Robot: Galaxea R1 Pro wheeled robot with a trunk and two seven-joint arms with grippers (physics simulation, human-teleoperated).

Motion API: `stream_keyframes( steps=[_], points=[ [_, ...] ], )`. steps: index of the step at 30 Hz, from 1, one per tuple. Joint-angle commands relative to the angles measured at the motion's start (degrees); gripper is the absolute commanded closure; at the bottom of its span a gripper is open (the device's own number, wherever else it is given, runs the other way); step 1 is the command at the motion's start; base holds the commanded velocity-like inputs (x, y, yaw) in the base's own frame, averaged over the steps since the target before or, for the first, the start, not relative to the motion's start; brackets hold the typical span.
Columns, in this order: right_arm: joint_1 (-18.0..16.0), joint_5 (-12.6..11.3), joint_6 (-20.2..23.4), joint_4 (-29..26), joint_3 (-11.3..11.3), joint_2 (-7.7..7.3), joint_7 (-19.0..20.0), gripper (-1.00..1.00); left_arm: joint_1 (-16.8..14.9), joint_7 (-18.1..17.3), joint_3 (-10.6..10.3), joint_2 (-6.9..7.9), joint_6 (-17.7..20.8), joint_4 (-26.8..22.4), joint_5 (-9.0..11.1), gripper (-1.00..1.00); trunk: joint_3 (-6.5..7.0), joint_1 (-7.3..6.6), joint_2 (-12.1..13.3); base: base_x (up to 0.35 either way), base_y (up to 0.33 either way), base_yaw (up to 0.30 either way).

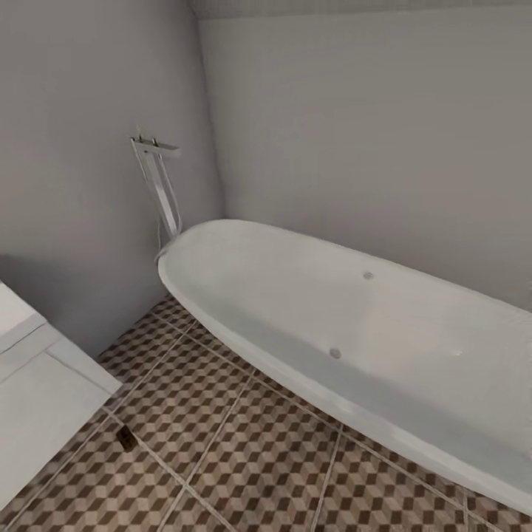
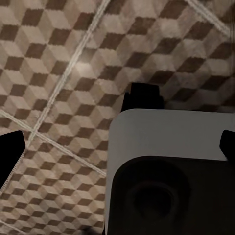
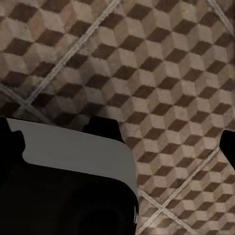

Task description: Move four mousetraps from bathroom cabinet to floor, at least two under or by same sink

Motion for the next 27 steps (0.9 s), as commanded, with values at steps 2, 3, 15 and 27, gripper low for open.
stream_keyframes(
  steps=[2,3,15,27],
  points=[
    [0.0,-0.5,-0.2,0.1,0.5,0.05,-0.1,-1.00,-0.1,0.4,-0.4,0.06,-0.3,-0.3,0.3,-1.00,0.09,0.00,0.0,0.000,0.000,-0.232],
    [0.0,-0.5,-0.2,0.1,0.5,0.06,-0.1,-1.00,-0.1,0.4,-0.4,0.06,-0.3,-0.3,0.3,-1.00,0.15,0.00,0.0,0.000,0.000,-0.232],
    [0.0,-0.5,-0.1,0.1,0.6,0.29,-0.1,-1.00,-0.1,0.4,-0.4,0.07,-0.3,-0.2,0.3,-1.00,0.89,0.00,0.0,0.000,0.000,-0.232],
    [0.0,-0.5,-0.1,0.1,0.6,0.36,-0.1,-1.00,-0.1,0.4,-0.4,0.07,-0.3,-0.2,0.3,-1.00,1.63,0.00,0.0,0.000,0.000,-0.232]
  ],
)
